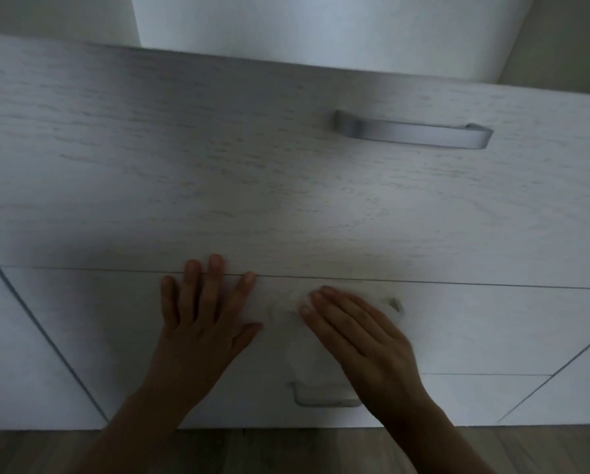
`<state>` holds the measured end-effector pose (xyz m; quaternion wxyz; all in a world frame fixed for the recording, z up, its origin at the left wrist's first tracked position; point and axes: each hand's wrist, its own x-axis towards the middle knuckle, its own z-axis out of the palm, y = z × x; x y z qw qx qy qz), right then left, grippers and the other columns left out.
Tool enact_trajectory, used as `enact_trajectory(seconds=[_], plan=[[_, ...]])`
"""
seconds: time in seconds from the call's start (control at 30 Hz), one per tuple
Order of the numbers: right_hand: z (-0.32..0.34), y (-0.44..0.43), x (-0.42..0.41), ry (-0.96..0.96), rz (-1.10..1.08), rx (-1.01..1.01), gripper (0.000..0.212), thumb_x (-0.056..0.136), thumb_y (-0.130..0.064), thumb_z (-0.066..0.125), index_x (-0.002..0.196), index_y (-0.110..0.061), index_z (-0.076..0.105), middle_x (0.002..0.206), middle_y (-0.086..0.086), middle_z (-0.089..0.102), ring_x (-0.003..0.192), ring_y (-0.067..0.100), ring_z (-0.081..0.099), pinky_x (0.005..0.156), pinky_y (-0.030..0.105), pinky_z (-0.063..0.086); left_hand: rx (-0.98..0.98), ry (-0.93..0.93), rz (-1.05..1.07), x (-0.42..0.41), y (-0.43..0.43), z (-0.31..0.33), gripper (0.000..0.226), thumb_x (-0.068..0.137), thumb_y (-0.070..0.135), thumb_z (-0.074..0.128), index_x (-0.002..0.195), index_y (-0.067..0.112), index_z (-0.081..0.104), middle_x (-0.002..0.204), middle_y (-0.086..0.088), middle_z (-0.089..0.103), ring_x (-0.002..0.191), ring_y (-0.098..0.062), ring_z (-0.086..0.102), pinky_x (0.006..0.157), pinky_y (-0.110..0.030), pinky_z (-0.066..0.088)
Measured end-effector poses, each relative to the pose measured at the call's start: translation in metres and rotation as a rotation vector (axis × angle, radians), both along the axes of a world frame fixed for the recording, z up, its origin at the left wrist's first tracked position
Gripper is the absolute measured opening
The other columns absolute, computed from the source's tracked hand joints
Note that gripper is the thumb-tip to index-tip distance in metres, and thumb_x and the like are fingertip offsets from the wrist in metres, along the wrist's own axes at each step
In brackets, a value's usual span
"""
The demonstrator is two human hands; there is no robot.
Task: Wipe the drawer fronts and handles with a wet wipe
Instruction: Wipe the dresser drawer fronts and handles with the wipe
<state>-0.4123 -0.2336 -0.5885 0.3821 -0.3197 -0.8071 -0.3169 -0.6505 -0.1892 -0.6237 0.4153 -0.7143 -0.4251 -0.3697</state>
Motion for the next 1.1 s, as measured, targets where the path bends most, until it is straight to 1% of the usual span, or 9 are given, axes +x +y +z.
enact_trajectory(seconds=[0.07,0.17,0.3,0.4,0.57,0.73,0.83,0.93,1.1], plan=[[0.0,-0.009,0.022,0.083,-0.007,-0.04,0.031,0.095,-0.009,0.057,0.126,-0.006,0.061,0.129,0.01,0.06,0.125,0.02,0.054,0.103,0.037,0.045,0.004,0.006,0.012,0.001,0.0,0.002,0.069,0.104,0.052,0.03,0.159,0.016,0.007,0.164,-0.017,-0.006,0.151,-0.038,0.001,0.119,-0.055,0.008],[0.0,-0.012,0.028,0.201,-0.064,-0.03,0.024,0.096,-0.019,0.058,0.11,-0.002,0.068,0.113,0.011,0.068,0.112,0.02,0.06,0.094,0.037,0.05,0.012,0.013,0.025,0.0,0.0,0.002,0.07,0.104,0.052,0.031,0.159,0.015,0.007,0.164,-0.018,-0.007,0.151,-0.036,-0.004,0.119,-0.056,0.008],[0.0,-0.003,-0.006,0.318,-0.098,-0.038,0.026,0.09,-0.03,0.063,0.088,-0.006,0.074,0.087,0.006,0.071,0.089,0.015,0.058,0.083,0.026,0.042,0.007,0.001,0.006,-0.001,0.0,0.0,0.069,0.105,0.051,0.031,0.159,0.015,0.008,0.164,-0.018,-0.006,0.151,-0.036,-0.004,0.119,-0.057,0.007],[0.002,-0.002,-0.012,0.378,-0.087,-0.063,0.027,0.088,-0.036,0.065,0.082,-0.01,0.072,0.08,0.002,0.069,0.08,0.013,0.056,0.077,0.025,0.039,0.006,0.007,0.002,-0.001,-0.001,0.001,0.067,0.106,0.05,0.029,0.158,0.014,0.008,0.164,-0.018,-0.007,0.151,-0.037,-0.004,0.119,-0.057,0.007],[0.003,-0.007,-0.005,0.416,-0.077,-0.076,0.026,0.088,-0.033,0.064,0.084,-0.009,0.074,0.081,0.002,0.069,0.082,0.013,0.056,0.078,0.025,0.042,0.018,0.004,0.019,0.001,0.0,0.001,0.065,0.104,0.05,0.032,0.156,0.014,0.018,0.164,-0.019,-0.004,0.141,-0.044,0.016,0.117,-0.059,0.01],[0.006,-0.002,-0.029,0.438,-0.044,-0.075,0.024,0.088,-0.029,0.066,0.076,-0.009,0.071,0.076,0.002,0.067,0.076,0.014,0.056,0.076,0.026,0.042,-0.002,0.03,-0.003,-0.002,-0.001,0.002,0.065,0.106,0.047,0.024,0.159,0.014,0.004,0.164,-0.019,-0.009,0.151,-0.039,-0.007,0.119,-0.058,0.001],[0.005,-0.007,-0.016,0.483,-0.036,-0.099,0.023,0.087,-0.029,0.068,0.078,-0.009,0.072,0.078,0.002,0.067,0.077,0.015,0.058,0.076,0.026,0.044,-0.015,0.022,-0.003,-0.002,-0.001,0.002,0.067,0.105,0.049,0.026,0.159,0.014,0.005,0.164,-0.019,-0.009,0.151,-0.038,-0.007,0.119,-0.057,0.002],[0.001,-0.015,-0.001,0.515,-0.06,-0.074,0.021,0.086,-0.025,0.069,0.085,-0.005,0.075,0.085,0.005,0.07,0.087,0.015,0.06,0.083,0.025,0.047,0.006,0.009,0.011,0.0,0.001,0.0,0.069,0.104,0.05,0.031,0.159,0.014,0.009,0.164,-0.019,-0.005,0.151,-0.037,-0.003,0.119,-0.058,0.007],[0.002,-0.004,-0.025,0.423,0.022,-0.057,0.02,0.092,-0.018,0.064,0.102,-0.003,0.073,0.104,0.006,0.072,0.105,0.015,0.061,0.095,0.028,0.048,0.001,0.008,-0.008,-0.001,0.001,0.0,0.067,0.105,0.049,0.029,0.159,0.015,0.008,0.164,-0.018,-0.006,0.151,-0.037,-0.004,0.12,-0.057,0.004]])
